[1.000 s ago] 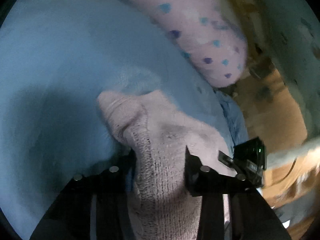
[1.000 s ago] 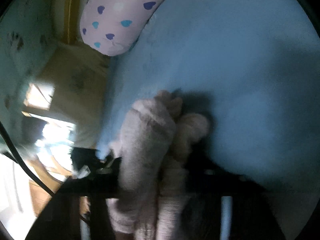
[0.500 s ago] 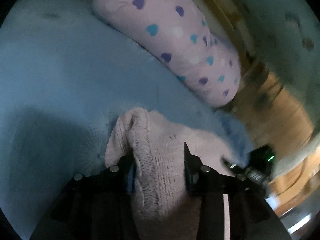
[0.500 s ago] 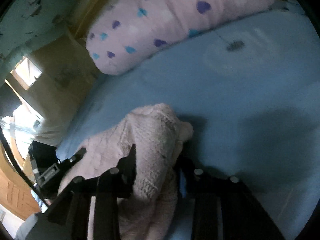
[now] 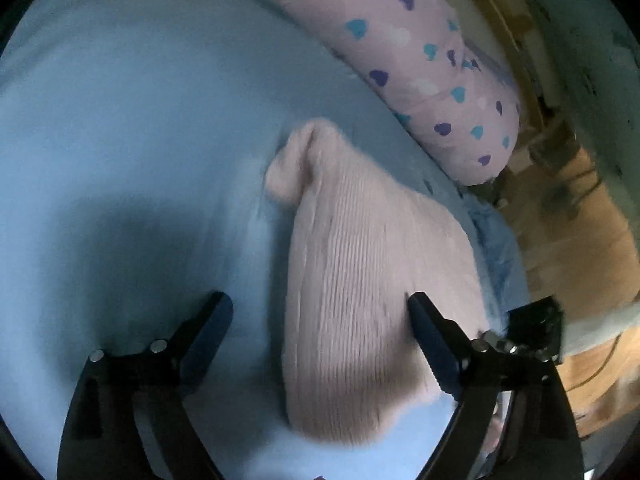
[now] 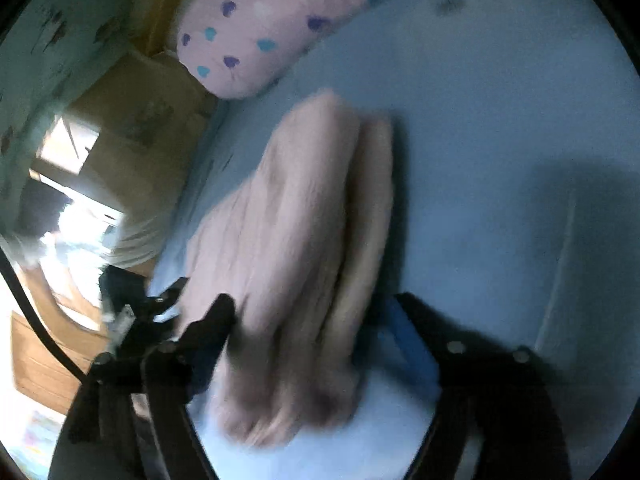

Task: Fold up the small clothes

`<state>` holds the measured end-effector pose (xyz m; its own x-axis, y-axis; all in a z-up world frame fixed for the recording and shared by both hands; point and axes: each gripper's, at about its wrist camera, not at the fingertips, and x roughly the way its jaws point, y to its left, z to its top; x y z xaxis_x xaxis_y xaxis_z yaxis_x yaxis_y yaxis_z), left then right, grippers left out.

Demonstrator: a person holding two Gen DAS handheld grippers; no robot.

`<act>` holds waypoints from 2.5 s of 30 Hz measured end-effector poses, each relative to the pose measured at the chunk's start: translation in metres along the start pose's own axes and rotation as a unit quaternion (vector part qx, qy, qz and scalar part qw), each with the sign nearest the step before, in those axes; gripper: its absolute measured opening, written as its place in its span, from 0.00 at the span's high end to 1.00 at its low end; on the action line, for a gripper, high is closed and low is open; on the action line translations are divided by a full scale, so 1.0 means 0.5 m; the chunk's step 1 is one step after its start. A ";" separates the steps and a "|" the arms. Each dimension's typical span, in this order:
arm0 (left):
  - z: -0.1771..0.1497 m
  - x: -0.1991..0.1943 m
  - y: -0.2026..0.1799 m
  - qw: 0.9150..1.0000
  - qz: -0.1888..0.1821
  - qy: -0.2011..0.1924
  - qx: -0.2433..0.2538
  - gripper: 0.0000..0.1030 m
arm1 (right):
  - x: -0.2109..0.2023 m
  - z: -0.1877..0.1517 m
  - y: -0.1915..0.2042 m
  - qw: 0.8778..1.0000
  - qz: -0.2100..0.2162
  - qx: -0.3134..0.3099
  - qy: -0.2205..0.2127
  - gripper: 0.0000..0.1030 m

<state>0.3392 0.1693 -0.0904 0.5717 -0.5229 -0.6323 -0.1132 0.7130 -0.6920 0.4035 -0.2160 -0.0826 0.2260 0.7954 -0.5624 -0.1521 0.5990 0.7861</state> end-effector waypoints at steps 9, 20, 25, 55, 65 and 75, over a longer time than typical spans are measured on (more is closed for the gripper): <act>-0.044 0.008 -0.023 0.998 0.000 0.057 -0.007 0.11 | -0.001 -0.069 -0.008 0.993 0.016 0.111 0.028 0.10; -0.031 0.034 -0.050 0.998 0.007 0.066 -0.010 0.56 | 0.051 -0.051 0.057 0.999 -0.020 0.032 0.009 0.66; -0.030 0.007 -0.113 0.996 0.053 0.031 0.069 0.64 | 0.041 -0.065 0.064 0.999 -0.012 0.048 -0.001 0.68; -0.087 -0.057 -0.096 0.984 0.132 0.019 0.116 0.36 | 0.029 -0.147 0.125 0.990 -0.137 -0.039 -0.003 0.46; -0.173 -0.211 -0.218 0.955 0.119 -0.131 0.238 0.29 | -0.092 -0.250 0.279 0.966 -0.174 -0.137 -0.135 0.31; -0.241 -0.232 -0.207 0.926 0.167 -0.189 0.282 0.04 | -0.178 -0.418 0.406 0.850 -0.206 -0.345 -0.341 0.01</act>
<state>0.1866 0.0995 0.0126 0.8373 -0.1051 -0.5365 0.0467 0.9915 -0.1214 0.1513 -0.1458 0.0733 0.8663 0.4073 -0.2891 -0.3994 0.9125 0.0885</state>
